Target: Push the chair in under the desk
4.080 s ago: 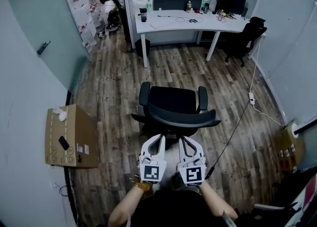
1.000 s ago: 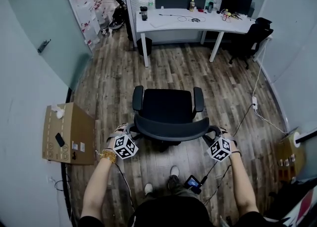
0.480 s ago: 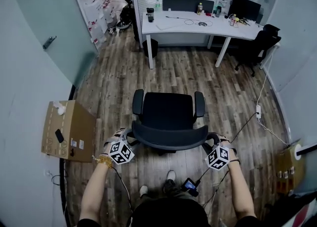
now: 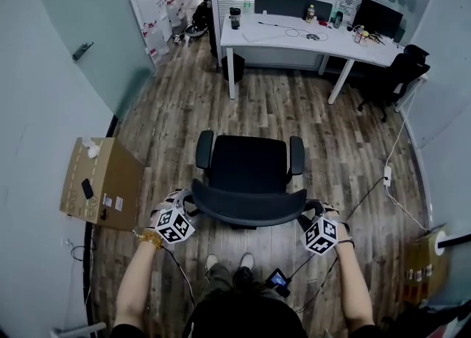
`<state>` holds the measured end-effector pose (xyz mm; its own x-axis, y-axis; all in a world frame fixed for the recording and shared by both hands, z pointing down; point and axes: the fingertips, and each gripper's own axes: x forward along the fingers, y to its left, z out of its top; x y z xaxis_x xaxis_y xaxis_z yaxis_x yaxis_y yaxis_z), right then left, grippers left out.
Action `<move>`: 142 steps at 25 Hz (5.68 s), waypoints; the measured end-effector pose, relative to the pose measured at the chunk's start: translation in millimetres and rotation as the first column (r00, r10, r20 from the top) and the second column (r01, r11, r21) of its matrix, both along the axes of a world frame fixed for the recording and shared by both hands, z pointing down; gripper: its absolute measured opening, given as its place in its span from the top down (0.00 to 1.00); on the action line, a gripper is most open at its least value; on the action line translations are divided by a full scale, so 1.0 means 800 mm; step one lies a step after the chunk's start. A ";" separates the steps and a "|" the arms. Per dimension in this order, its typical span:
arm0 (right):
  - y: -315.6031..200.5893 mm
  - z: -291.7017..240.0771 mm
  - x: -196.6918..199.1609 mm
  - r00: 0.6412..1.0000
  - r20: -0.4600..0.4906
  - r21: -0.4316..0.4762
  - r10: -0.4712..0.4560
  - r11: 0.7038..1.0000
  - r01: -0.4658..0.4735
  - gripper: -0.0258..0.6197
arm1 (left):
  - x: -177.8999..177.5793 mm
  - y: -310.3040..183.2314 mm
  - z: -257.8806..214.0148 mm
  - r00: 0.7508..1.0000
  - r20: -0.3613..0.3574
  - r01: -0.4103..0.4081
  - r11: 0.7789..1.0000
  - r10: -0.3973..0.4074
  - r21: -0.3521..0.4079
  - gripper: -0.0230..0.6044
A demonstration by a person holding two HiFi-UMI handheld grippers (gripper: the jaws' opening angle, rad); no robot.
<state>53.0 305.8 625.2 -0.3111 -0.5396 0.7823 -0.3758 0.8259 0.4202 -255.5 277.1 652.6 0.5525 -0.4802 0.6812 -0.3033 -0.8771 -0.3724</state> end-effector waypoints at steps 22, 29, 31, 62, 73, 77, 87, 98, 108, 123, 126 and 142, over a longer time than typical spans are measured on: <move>-0.024 -0.001 0.016 0.998 0.040 0.043 0.043 0.998 -0.044 0.67 | 0.014 -0.022 0.005 0.998 0.017 0.055 0.997 -0.054 -0.055 0.59; -0.036 -0.001 0.018 0.999 0.031 0.043 0.039 0.998 -0.041 0.68 | 0.018 -0.032 0.006 0.998 0.014 0.059 0.997 -0.059 -0.055 0.59; -0.037 -0.001 0.019 0.998 0.035 0.056 0.043 0.997 -0.045 0.67 | 0.018 -0.033 0.007 0.998 0.014 0.060 0.997 -0.060 -0.054 0.59; -0.054 0.005 0.013 0.999 -0.004 0.031 0.040 0.999 -0.040 0.66 | 0.016 -0.057 0.004 1.000 0.009 0.026 0.998 -0.026 -0.057 0.58; -0.053 0.010 -0.004 1.000 0.014 0.010 -0.021 1.000 0.021 0.67 | 0.007 -0.065 0.006 1.000 0.015 0.022 0.997 -0.021 -0.072 0.57; -0.057 0.009 -0.004 0.999 0.029 -0.002 -0.026 1.000 0.026 0.67 | 0.007 -0.069 0.004 1.000 0.015 0.016 0.997 -0.015 -0.074 0.57; -0.067 0.012 -0.006 0.999 0.030 -0.001 -0.022 1.000 0.022 0.66 | 0.007 -0.081 0.007 1.000 0.020 0.017 0.996 -0.016 -0.082 0.57; -0.100 0.012 -0.001 1.000 0.019 -0.026 -0.003 1.000 0.004 0.66 | 0.011 -0.114 0.006 1.000 0.021 0.024 0.997 -0.022 -0.080 0.57; -0.148 0.013 0.008 1.000 -0.004 -0.068 0.009 0.998 -0.010 0.66 | 0.020 -0.155 0.005 0.999 0.020 0.031 0.997 -0.029 -0.073 0.57; -0.209 0.015 -0.001 1.000 -0.010 -0.090 0.017 0.996 -0.018 0.67 | 0.012 -0.221 0.005 0.999 0.029 0.029 0.996 -0.027 -0.081 0.57; -0.221 0.016 -0.003 1.000 -0.014 -0.093 0.022 0.995 -0.024 0.67 | 0.012 -0.234 0.006 0.999 0.029 0.034 0.996 -0.032 -0.083 0.56; -0.253 0.019 -0.009 0.998 -0.037 -0.113 0.051 0.992 -0.055 0.67 | 0.007 -0.274 0.004 1.000 0.023 0.000 0.999 0.001 -0.042 0.55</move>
